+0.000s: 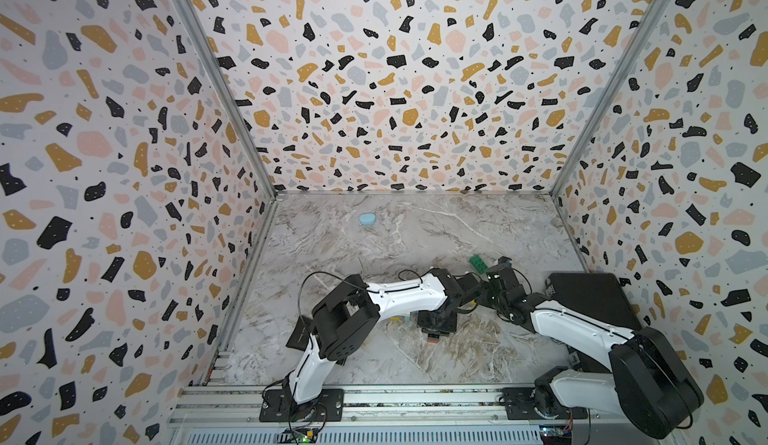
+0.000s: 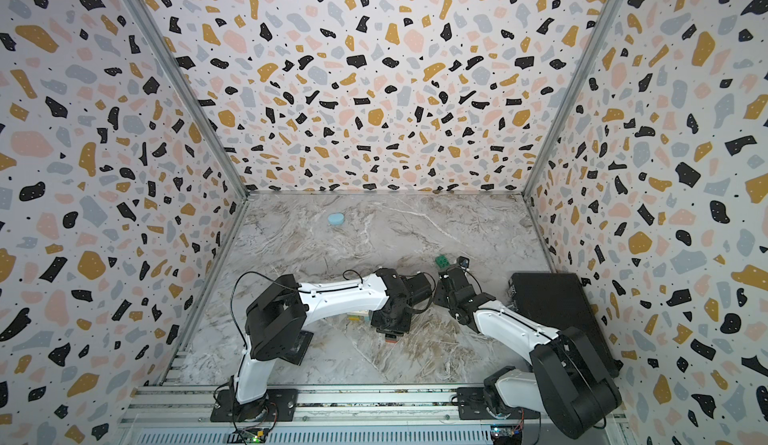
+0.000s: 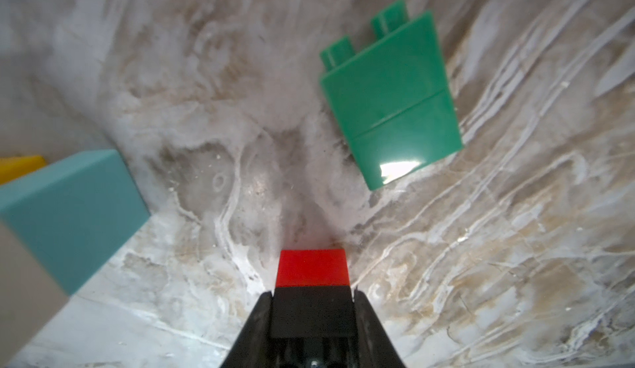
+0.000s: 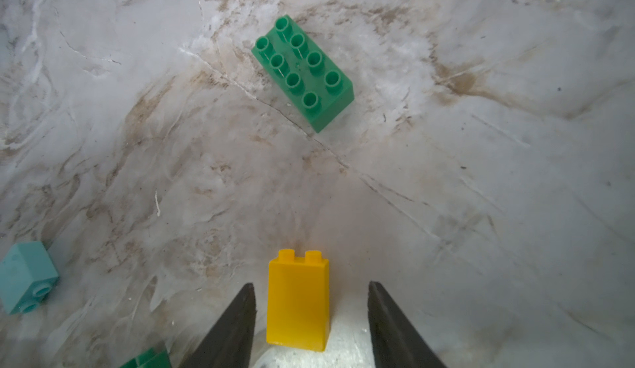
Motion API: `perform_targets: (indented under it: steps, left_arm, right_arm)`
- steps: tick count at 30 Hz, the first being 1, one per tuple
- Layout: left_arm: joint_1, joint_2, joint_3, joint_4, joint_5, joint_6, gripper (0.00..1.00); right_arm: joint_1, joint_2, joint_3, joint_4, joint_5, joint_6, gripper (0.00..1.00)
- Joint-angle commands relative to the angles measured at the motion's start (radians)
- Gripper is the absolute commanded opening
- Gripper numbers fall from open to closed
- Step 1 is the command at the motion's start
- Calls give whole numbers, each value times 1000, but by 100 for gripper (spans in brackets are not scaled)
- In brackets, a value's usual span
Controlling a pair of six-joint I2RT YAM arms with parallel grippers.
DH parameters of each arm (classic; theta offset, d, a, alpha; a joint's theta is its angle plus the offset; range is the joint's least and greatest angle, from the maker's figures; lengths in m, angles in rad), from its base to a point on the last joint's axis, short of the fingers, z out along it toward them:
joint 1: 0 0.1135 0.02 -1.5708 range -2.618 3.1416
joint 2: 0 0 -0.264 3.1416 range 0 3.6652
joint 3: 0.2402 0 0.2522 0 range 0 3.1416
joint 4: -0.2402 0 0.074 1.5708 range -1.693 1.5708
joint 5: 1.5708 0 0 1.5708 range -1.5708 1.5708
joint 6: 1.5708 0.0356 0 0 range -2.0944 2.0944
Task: Assemble the letter h with lego
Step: Assemble the lego brick with the lego brick, then pick up the lego brick from the center of the board.
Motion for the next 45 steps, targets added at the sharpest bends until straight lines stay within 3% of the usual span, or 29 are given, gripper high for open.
perform_targets:
  steps: [1, 9, 17, 20, 25, 28, 31, 40, 45]
  left_arm:
    - [13, 59, 8, -35, -81, 90, 27]
    - [14, 2, 101, -109, -123, 106, 57]
    - [27, -180, 166, -174, -131, 107, 70]
    - [112, -322, 66, -171, -116, 104, 75]
    - [398, -521, -194, -112, -5, 75, 96]
    - [558, -576, -336, -30, 59, 31, 98]
    - [649, -554, -395, 24, 97, -14, 97]
    - [678, -316, -310, 49, 38, -63, 84]
    - [681, -259, -314, 88, 30, -106, 78]
  right_arm:
    - [-3, 1, 5, 3, 5, -11, 54]
    - [-3, 3, 5, 7, 4, -18, 54]
    - [-2, 10, 5, 7, -3, -23, 55]
    - [-3, 10, 5, 7, -9, -25, 56]
    - [-3, 11, 3, 7, -19, -30, 56]
    - [-3, 10, 1, 42, -24, -31, 56]
    - [-3, 8, 1, 44, -24, -33, 56]
    - [-3, 9, 2, 46, -26, -34, 56]
    - [-3, 7, 3, 44, -27, -34, 56]
